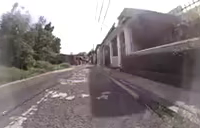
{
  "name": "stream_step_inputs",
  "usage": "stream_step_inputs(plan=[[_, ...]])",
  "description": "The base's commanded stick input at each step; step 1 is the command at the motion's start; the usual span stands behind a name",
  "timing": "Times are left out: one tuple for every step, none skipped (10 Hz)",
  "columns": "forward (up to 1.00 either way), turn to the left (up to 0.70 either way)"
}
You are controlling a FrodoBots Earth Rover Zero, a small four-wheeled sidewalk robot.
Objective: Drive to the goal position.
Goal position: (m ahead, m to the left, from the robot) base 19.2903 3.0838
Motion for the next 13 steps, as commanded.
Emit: stream_step_inputs(plan=[[0.85, 0.0], [0.85, 0.05], [0.85, 0.28], [0.85, 0.1], [0.85, 0.01], [0.85, 0.0], [0.85, 0.0], [0.85, 0.0], [0.85, 0.0], [0.85, 0.0], [0.85, 0.0], [0.85, 0.0], [0.85, 0.0]])
